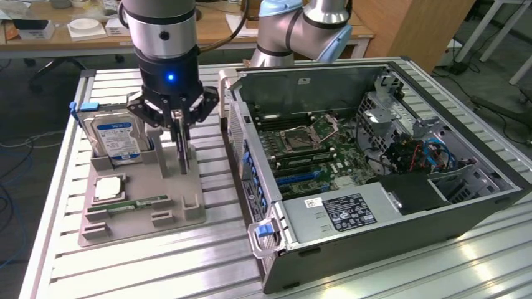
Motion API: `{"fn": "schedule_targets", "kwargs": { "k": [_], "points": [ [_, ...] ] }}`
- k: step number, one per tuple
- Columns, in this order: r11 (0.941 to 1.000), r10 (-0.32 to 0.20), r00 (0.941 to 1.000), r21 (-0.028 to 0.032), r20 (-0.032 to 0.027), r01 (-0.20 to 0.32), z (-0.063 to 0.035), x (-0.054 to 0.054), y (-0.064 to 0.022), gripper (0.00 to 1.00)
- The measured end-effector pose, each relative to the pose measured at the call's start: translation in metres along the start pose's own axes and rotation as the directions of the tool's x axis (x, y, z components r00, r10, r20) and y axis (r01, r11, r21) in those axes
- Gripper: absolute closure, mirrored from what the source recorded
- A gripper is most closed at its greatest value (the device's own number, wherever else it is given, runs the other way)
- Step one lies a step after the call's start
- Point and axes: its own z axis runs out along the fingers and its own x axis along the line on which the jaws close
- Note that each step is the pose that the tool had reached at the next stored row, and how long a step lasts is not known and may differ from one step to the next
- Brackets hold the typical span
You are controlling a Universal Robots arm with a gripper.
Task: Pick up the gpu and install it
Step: 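Pick up the gpu and move the gpu toward the slot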
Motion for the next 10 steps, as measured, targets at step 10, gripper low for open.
{"fn": "schedule_targets", "kwargs": {
  "k": [10],
  "points": [
    [1.0000,0.000,1.0000,0.0000,0.0000,0.000,-0.0033,0.0000,0.0003,0.73]
  ]
}}
